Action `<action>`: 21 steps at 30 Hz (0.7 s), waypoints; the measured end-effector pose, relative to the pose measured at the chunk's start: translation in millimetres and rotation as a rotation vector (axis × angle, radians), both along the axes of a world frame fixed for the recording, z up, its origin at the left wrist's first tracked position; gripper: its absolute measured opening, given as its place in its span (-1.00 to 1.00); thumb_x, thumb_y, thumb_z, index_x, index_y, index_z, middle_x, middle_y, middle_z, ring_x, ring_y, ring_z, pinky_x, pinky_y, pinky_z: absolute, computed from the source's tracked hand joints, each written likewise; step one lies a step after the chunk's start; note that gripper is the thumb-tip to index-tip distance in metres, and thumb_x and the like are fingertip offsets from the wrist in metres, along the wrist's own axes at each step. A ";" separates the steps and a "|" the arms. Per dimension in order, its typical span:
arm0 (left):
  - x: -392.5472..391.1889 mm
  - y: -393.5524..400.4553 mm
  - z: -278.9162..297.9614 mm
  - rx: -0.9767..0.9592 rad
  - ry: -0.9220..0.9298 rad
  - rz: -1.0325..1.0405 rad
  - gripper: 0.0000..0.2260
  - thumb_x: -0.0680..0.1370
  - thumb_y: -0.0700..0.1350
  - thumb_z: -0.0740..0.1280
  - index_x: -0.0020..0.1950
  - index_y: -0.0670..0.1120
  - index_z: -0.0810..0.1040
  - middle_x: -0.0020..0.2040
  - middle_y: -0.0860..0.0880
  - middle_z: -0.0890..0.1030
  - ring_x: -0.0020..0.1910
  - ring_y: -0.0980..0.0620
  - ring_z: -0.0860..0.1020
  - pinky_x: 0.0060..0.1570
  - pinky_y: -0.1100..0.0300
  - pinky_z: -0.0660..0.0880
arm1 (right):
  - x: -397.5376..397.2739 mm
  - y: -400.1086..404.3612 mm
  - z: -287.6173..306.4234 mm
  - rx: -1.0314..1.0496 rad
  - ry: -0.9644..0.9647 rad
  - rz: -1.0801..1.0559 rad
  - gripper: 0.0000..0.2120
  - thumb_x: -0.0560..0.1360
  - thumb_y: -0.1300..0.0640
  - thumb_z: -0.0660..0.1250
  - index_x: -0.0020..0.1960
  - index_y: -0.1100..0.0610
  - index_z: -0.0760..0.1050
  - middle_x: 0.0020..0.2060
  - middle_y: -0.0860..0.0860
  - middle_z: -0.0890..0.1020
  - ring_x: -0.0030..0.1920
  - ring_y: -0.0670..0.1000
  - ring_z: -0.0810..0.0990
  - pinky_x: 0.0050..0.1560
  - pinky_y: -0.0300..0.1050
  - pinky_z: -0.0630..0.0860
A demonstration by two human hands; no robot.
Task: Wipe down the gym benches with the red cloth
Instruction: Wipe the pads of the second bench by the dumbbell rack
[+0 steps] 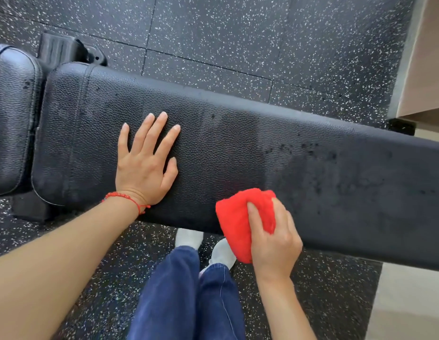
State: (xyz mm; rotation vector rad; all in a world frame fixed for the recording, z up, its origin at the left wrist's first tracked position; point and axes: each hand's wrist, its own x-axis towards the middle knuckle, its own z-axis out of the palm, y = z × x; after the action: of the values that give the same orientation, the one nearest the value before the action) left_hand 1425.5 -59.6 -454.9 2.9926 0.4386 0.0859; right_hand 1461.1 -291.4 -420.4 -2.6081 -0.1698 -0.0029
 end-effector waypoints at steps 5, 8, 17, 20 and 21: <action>-0.1 -0.1 0.2 0.004 0.009 -0.001 -0.52 0.52 -0.02 0.09 0.43 -0.10 0.30 0.46 -0.17 0.27 0.45 -0.15 0.18 0.39 -0.22 0.00 | 48.0 11.0 -2.1 0.038 -0.029 -0.024 -0.58 0.40 -0.17 0.27 -0.03 0.17 0.60 -0.30 0.11 0.65 -0.33 0.15 0.63 -0.29 -0.13 0.35; 0.9 -1.4 0.7 0.006 0.019 -0.005 -0.52 0.53 -0.03 0.08 0.44 -0.11 0.29 0.46 -0.18 0.26 0.45 -0.16 0.18 0.38 -0.24 0.00 | 91.8 22.3 3.8 0.040 -0.046 -0.093 -0.56 0.40 -0.21 0.26 0.03 0.12 0.58 -0.24 0.14 0.66 -0.23 0.22 0.62 -0.25 -0.03 0.42; 21.1 -51.1 15.6 -0.052 -0.040 0.080 -0.54 0.45 -0.16 0.21 0.36 -0.20 0.37 0.42 -0.21 0.32 0.41 -0.19 0.25 0.34 -0.24 0.13 | 127.5 22.5 8.3 0.029 0.011 -0.161 -0.57 0.46 -0.20 0.26 0.18 0.06 0.49 -0.04 0.13 0.64 -0.02 0.24 0.57 -0.10 0.03 0.43; 38.0 -99.3 21.3 -0.127 -0.041 -0.020 -0.52 0.46 -0.11 0.19 0.38 -0.15 0.39 0.44 -0.17 0.32 0.42 -0.13 0.24 0.33 -0.22 0.16 | 99.3 -0.7 6.2 0.033 -0.005 -0.120 -0.53 0.43 -0.22 0.24 0.13 0.11 0.54 -0.13 0.14 0.65 -0.14 0.22 0.60 -0.19 -0.01 0.46; 43.0 -113.3 20.3 -0.152 -0.034 -0.036 -0.53 0.46 -0.11 0.19 0.38 -0.14 0.39 0.44 -0.16 0.32 0.43 -0.12 0.23 0.33 -0.22 0.16 | 88.4 -10.2 5.5 0.028 -0.004 -0.111 -0.52 0.42 -0.21 0.23 0.11 0.14 0.56 -0.16 0.14 0.65 -0.18 0.21 0.62 -0.21 -0.03 0.46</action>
State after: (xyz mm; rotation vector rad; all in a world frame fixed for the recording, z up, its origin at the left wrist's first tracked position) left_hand 1468.4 -172.9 -434.6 2.8439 0.3693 0.0952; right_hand 1549.5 -301.6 -414.9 -2.5864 -0.0265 -0.0490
